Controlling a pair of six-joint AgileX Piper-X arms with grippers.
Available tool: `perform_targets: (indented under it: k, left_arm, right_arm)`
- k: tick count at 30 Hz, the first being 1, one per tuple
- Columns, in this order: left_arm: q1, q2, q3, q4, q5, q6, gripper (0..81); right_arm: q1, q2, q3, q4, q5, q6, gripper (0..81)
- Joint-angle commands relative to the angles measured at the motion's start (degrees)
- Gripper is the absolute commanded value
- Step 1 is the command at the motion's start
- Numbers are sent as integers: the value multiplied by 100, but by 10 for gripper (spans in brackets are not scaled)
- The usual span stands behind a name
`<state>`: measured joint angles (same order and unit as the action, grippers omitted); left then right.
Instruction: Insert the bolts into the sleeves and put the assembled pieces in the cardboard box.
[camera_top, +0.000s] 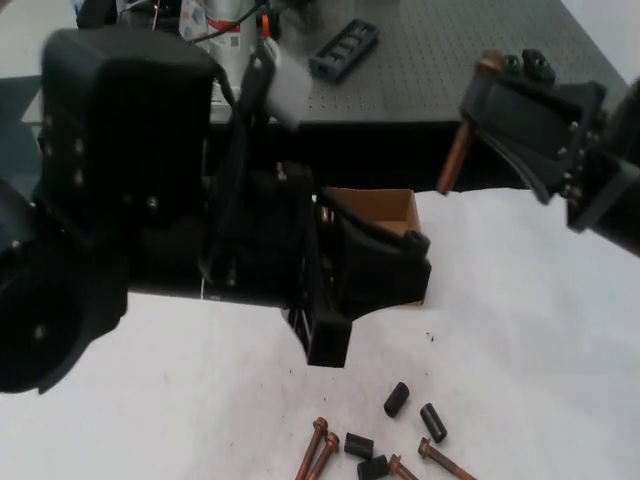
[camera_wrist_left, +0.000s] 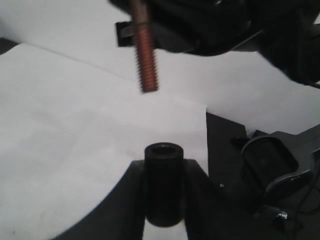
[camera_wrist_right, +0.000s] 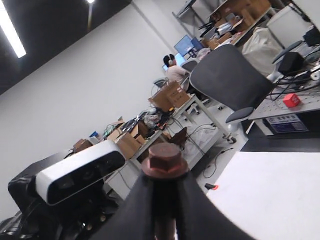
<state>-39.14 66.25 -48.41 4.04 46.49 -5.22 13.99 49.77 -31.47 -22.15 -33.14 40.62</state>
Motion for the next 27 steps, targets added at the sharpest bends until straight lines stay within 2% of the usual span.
perform_targets:
  k: [1, 14, 22, 25, 27]
  left_arm:
    - [-8, -42, -6, -116, 88, -77, 7]
    - [-8, -42, -6, -116, 41, -122, 7]
    - [-8, -42, -6, -157, 31, -167, 7]
    - [-8, -42, -6, -157, -247, -329, 7]
    - [-8, -42, -6, -211, -404, -412, 7]
  right_arm:
    - [135, 112, -136, -122, -46, -37, 3]
    - [151, 111, -136, 268, -775, -57, 3]
    - [151, 111, -136, 816, -880, -520, 3]
    - [151, 111, -136, 816, -1019, -640, 1]
    - [151, 111, -136, 816, -1035, -757, 44]
